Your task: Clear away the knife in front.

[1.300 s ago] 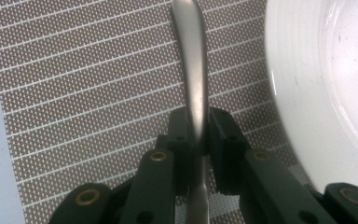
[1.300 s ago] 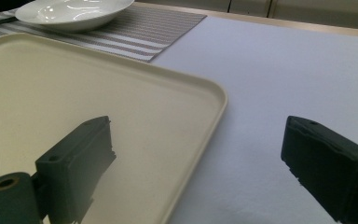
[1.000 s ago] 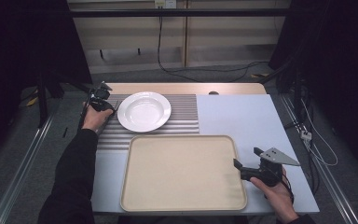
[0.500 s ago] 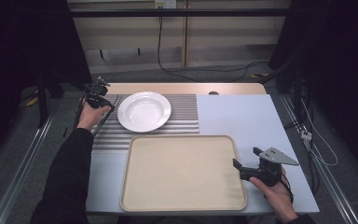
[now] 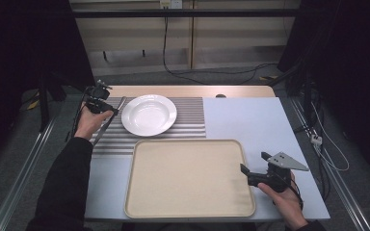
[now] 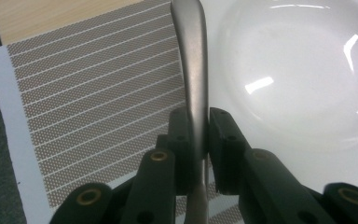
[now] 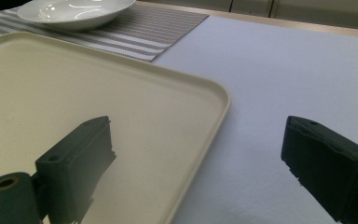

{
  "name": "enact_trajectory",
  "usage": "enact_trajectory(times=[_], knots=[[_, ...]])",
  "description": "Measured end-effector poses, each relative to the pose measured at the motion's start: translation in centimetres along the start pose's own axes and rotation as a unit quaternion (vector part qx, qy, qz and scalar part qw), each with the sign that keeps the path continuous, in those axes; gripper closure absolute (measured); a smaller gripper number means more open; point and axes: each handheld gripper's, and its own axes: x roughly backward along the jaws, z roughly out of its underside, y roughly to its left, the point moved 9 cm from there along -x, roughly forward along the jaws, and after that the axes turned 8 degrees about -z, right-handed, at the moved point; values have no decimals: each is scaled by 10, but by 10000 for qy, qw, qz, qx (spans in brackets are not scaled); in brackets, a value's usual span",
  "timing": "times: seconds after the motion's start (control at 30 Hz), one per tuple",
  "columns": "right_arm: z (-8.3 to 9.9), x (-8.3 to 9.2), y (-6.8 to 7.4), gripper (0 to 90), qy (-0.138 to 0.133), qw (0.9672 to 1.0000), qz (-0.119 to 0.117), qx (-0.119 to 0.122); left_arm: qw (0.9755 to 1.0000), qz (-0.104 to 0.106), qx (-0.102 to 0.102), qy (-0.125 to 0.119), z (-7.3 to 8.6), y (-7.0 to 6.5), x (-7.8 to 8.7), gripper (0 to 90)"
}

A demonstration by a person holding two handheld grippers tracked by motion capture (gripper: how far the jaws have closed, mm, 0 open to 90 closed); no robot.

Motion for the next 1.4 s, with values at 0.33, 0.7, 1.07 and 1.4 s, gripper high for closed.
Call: enact_trajectory(times=[0.33, 0.7, 1.07, 1.4], knots=[[0, -1, 0, 86, 16, 10000, 3, 1, 9992, 78, -356, -132, 1, -23, 21, 800], [0, -1, 0, 86, 19, 10000, 13, 16, 9977, 214, -596, -260, 7, -51, 32, 799], [1, -1, 0, 86, 30, 10000, 30, 26, 9968, 314, -652, -337, 11, -71, 43, 799], [0, -1, 3, 85, 28, 10000, 14, 72, 9951, 447, -771, -417, 21, -95, 51, 799]])
